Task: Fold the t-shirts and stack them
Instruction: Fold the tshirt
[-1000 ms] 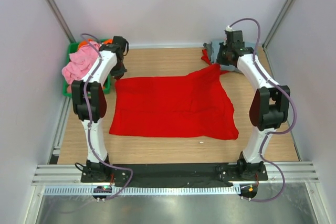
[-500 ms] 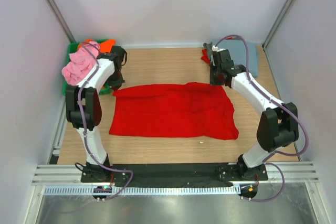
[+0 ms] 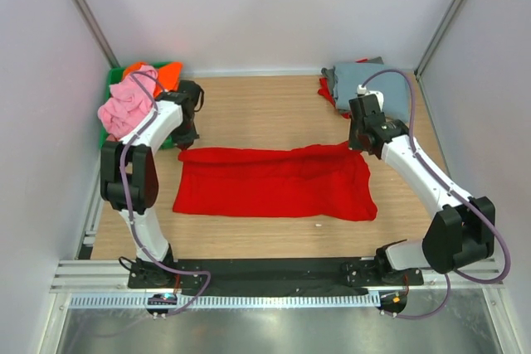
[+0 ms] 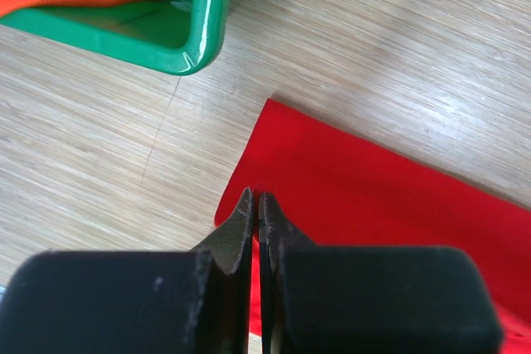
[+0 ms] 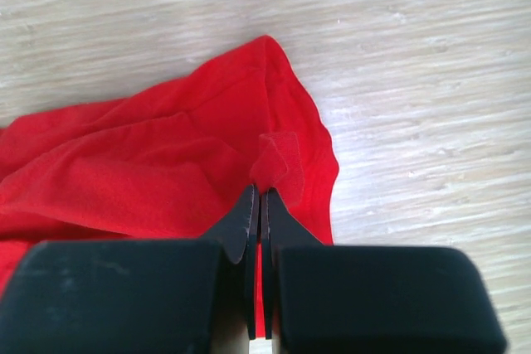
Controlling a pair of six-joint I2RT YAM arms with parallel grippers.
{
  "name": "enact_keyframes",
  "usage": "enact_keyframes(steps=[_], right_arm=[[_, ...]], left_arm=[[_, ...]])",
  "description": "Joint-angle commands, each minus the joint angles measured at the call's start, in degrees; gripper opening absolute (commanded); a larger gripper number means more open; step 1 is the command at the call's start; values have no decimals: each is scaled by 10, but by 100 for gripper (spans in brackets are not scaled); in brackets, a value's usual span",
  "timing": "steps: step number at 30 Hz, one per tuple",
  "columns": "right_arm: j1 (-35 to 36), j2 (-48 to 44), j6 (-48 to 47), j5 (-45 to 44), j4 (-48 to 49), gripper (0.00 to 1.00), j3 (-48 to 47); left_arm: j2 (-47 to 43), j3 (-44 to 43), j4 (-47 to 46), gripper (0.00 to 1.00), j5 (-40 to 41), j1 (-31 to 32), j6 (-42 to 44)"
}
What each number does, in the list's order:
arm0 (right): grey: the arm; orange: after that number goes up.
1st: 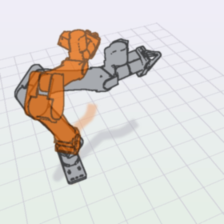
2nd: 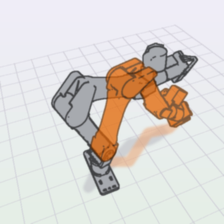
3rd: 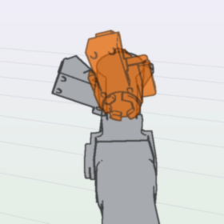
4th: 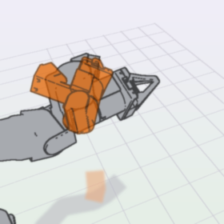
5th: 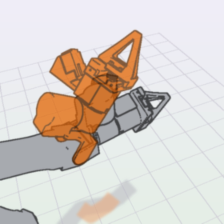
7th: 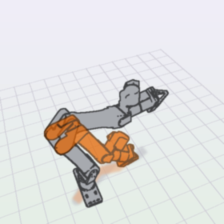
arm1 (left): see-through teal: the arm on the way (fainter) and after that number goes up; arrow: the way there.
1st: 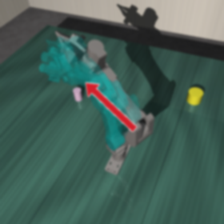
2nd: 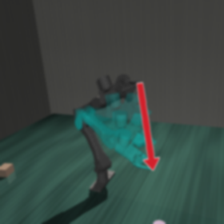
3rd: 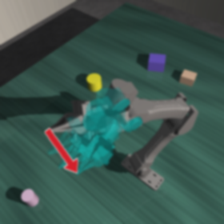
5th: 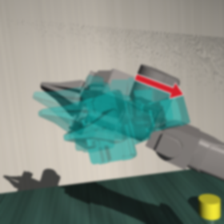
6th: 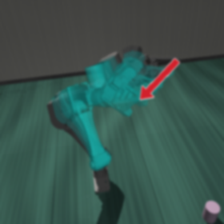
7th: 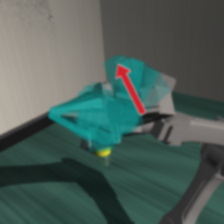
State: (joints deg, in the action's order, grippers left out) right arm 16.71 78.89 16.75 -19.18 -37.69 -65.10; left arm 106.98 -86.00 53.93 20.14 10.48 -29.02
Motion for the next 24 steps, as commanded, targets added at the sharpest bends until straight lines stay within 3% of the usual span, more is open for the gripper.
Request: enact_keyframes(steps=[1,6,9,11,12,13,14,15,18,24], right_arm=[[-1,-22,20,-10,-12,1,15],[0,-32,33,-6,-20,1,46],[0,-38,75,-56,-59,7,63],[-1,-42,110,-85,-89,36,71],[0,-45,116,-84,-92,55,80],[-2,-48,128,-86,-93,87,83],[-1,-53,133,-89,-92,95,88],[-1,-57,135,-93,-91,99,91],[-1,-61,146,-90,-88,99,86],[15,-89,173,30,-56,99,103]], left_arm=[[-12,-1,-13,0,26,9,13],[-20,8,0,0,39,23,15],[-38,31,34,1,63,26,12],[-65,49,69,7,71,26,8],[-77,70,74,17,71,26,8],[-98,82,82,23,74,26,3],[-110,101,82,30,75,26,1],[-119,107,82,44,76,26,-1],[-137,99,91,55,77,26,-8],[-136,93,25,57,14,38,-10]])
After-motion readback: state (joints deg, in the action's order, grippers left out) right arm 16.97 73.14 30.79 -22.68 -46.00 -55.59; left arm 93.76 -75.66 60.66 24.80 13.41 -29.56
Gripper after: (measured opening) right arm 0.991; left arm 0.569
